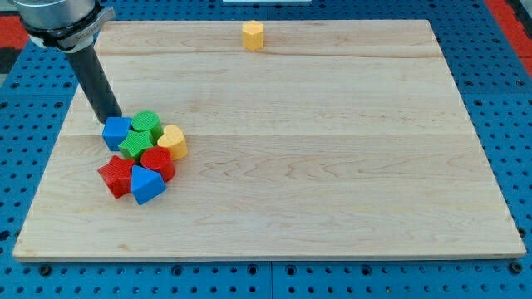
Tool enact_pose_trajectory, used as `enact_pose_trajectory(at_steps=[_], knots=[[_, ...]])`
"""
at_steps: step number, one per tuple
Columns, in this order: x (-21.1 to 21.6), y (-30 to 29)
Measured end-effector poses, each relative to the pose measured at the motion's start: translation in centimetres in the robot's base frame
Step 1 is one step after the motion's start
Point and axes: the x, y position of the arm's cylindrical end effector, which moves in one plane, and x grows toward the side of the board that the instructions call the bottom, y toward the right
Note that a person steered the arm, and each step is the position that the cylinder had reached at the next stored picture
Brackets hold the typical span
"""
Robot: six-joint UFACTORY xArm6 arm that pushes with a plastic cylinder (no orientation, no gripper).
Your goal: Move your arms towards the top center
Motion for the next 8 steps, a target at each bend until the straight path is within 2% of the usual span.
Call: enact_pose_trajectory(at_steps=[1, 2, 4, 6, 8], knots=[[0.6, 0.0], [-1.9, 0.0], [-4.1, 0.2], [-7.9, 9.3], [-8.9, 22.9]])
